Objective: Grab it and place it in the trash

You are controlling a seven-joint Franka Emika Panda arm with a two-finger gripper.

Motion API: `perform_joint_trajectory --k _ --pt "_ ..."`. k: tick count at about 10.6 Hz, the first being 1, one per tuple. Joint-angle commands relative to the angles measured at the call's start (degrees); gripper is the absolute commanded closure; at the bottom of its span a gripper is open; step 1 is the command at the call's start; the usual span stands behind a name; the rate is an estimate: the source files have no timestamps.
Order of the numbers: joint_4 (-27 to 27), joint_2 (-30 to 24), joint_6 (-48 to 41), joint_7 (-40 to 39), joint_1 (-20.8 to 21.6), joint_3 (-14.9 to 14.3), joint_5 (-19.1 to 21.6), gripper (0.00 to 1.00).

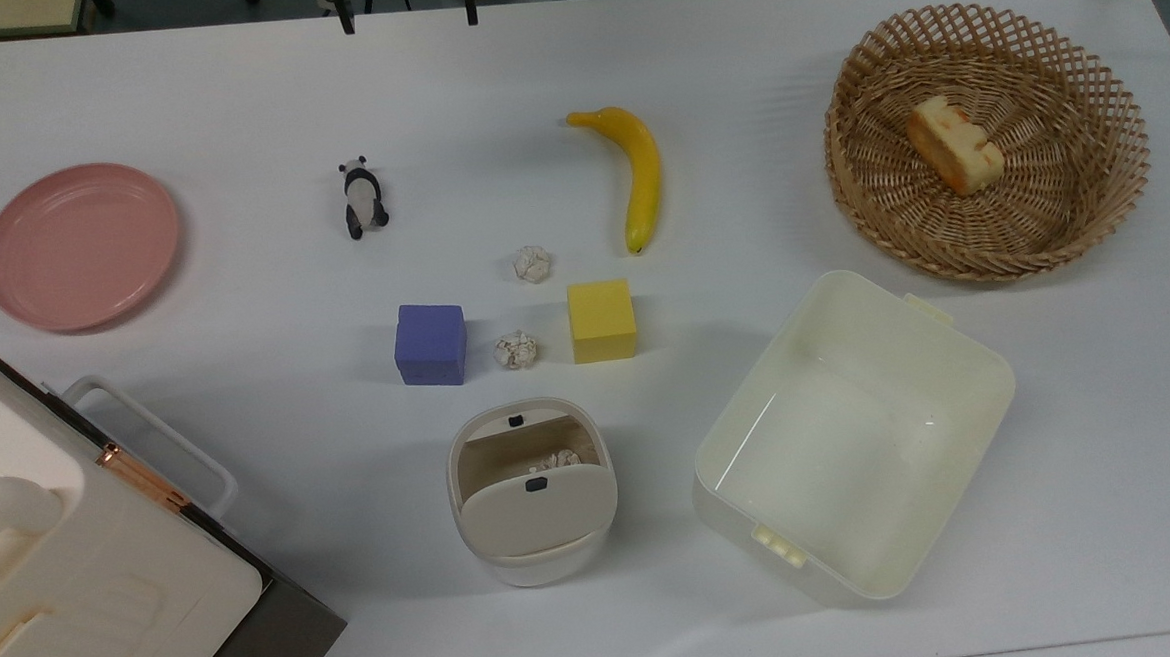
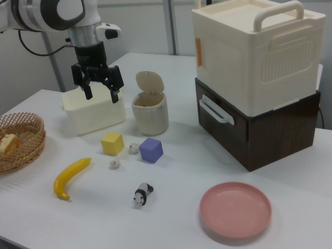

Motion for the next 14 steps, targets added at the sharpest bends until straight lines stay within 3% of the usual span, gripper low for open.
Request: perform_joint_trajectory --k 1,6,10,14 --pt "-0.9 -1.3 -1.3 1.5 0.5 0.3 0.1 0.00" --pt "-2.1 0.7 1.5 1.7 0.6 0.3 5.2 0.00" --pt "-7.7 1.6 10.0 4.6 2.0 0.3 4.9 0.00" --pt "-17.4 4.3 23.0 4.5 5.7 0.3 4.2 0.00"
